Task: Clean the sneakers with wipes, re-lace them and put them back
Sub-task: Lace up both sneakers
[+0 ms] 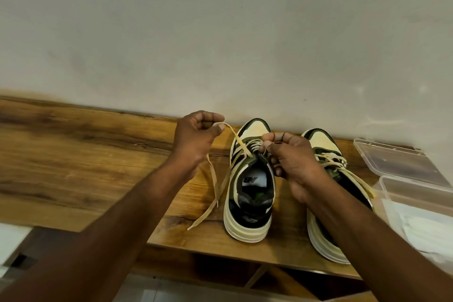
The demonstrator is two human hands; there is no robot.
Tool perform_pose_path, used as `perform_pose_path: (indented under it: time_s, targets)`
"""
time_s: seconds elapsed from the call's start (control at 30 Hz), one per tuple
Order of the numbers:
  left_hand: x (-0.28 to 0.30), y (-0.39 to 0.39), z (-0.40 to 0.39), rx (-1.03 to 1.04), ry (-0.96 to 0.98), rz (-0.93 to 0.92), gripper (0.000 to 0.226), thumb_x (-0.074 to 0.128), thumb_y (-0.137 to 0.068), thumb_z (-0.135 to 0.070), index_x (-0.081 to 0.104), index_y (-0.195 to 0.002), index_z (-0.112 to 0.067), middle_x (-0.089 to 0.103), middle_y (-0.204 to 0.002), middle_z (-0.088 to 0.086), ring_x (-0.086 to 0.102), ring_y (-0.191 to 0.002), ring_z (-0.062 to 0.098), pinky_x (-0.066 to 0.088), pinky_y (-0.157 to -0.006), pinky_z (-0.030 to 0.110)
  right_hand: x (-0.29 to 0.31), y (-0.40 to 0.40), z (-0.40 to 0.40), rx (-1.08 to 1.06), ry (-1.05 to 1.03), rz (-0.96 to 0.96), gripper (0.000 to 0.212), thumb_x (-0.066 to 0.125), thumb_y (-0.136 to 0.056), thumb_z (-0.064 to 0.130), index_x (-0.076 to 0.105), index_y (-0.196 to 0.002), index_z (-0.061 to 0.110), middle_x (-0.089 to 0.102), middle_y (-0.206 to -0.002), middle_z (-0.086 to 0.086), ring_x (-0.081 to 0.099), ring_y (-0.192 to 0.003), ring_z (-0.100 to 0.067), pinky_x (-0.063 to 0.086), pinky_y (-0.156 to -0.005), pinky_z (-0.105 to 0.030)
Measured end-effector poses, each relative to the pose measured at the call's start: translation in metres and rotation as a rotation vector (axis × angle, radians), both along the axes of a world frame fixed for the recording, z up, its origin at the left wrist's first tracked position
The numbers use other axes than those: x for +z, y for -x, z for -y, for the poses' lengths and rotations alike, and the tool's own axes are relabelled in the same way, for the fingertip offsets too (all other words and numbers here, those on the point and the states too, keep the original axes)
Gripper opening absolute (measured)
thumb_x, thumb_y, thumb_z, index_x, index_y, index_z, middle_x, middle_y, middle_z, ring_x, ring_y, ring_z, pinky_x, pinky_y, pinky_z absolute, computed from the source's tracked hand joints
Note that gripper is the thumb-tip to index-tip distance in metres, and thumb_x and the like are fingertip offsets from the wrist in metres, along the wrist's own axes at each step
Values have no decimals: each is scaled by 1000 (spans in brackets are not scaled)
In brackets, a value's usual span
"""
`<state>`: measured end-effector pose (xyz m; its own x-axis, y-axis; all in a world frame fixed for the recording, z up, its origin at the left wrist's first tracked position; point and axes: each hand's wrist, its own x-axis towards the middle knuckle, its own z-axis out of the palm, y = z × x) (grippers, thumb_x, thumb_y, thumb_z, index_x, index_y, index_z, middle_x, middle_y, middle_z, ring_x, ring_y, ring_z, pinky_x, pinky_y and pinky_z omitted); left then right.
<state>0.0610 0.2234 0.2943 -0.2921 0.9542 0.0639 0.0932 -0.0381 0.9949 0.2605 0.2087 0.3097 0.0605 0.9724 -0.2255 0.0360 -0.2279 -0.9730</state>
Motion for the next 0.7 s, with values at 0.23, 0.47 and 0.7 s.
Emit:
perform_pose_path:
  time_s: [0.23, 0.47, 0.7]
  targets:
    - [-18, -22, 9, -47, 40, -264, 39, 89, -80, -15, 73, -116, -21, 75, -115, -7, 69, -109, 11, 59, -96, 40, 2, -7, -1, 21, 14, -36, 23, 66, -94, -2, 72, -111, 12, 76, -87, -9, 49, -54, -9, 36, -45, -23]
    - [-6, -40, 37, 10, 102, -448, 19, 87, -81, -36, 72, -74, -26, 72, -73, -11, 68, -70, 4, 56, -65, 30, 3, -12, -5, 35, 15, -40, 23, 71, -89, -2, 77, -107, 12, 74, -79, -6, 52, -56, -11, 38, -44, -24]
    - [-1, -45, 45, -114, 108, -391, 16, 79, -83, -11, 81, -89, -25, 77, -85, -13, 71, -83, 1, 61, -78, 27, 11, -21, -2, 211, -17, 124, 25, 82, -81, 1, 81, -103, 13, 81, -90, -6, 66, -67, -9, 43, -52, -27]
